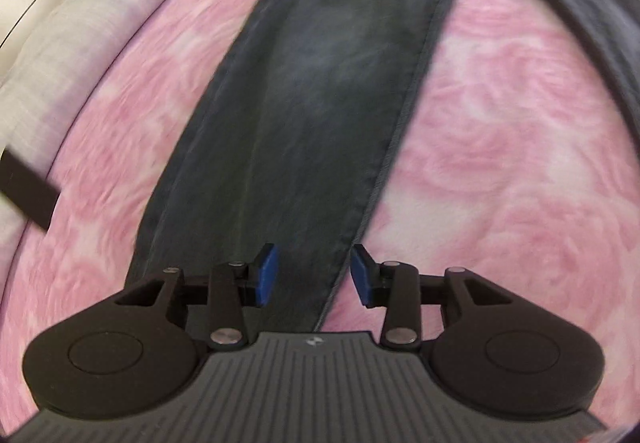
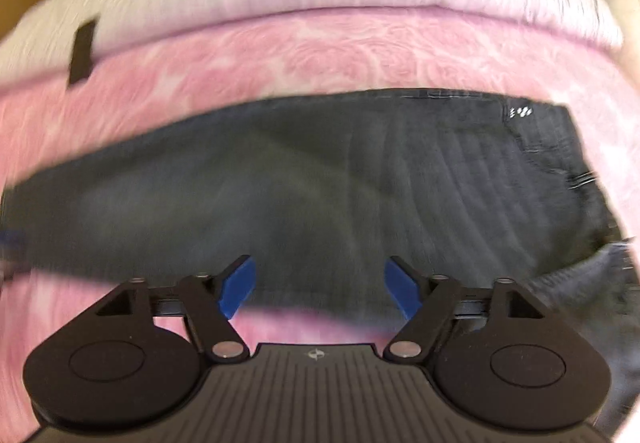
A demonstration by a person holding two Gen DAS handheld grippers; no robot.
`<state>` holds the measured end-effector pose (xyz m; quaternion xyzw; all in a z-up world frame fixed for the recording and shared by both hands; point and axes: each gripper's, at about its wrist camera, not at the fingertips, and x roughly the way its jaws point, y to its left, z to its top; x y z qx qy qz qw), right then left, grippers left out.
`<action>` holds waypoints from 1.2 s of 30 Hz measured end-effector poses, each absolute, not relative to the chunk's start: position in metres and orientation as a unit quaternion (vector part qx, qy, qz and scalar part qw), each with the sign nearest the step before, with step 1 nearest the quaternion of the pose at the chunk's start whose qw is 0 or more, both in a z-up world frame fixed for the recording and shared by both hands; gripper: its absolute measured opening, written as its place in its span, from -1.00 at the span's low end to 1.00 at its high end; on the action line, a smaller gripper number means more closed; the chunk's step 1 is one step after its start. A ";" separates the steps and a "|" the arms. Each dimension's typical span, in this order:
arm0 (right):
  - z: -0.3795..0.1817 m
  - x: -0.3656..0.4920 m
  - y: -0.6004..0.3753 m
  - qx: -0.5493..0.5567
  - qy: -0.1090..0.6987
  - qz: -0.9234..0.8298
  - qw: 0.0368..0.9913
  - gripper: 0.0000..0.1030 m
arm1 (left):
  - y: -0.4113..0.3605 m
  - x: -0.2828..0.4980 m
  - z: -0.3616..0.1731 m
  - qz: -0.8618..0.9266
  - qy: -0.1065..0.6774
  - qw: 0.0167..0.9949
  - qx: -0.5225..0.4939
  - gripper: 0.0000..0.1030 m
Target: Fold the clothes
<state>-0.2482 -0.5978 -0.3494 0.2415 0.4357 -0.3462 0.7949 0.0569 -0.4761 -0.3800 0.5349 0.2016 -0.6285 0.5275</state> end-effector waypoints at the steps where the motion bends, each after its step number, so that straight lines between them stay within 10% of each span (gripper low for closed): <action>1: -0.359 -0.247 -0.609 0.251 0.433 -0.347 0.793 0.29 | -0.477 0.060 -0.378 -0.620 0.208 0.534 0.535 -0.32; 36: -0.401 -0.431 -0.630 0.301 0.438 -0.437 0.726 0.17 | -0.708 -0.156 -0.415 -0.738 0.195 0.416 0.494 -0.32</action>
